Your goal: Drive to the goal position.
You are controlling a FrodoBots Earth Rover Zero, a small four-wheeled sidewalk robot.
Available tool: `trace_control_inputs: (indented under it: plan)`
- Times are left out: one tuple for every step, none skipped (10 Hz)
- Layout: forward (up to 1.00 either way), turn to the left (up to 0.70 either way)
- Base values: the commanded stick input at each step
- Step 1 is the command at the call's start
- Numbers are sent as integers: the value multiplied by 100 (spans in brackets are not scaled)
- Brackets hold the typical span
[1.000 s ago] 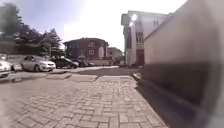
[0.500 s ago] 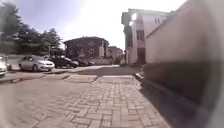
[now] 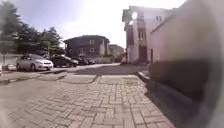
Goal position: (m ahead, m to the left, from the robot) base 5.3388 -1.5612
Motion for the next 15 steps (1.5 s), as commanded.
trace_control_inputs:
  plan:
    - [70, 0]
    - [70, 0]
    - [70, 0]
    - [70, 0]
    - [70, 0]
    - [70, 0]
    - [70, 0]
    - [70, 0]
    - [70, 0]
    - [70, 0]
    - [70, 0]
    - [70, -35]
    - [70, -35]
    - [70, -35]
    - [70, -35]
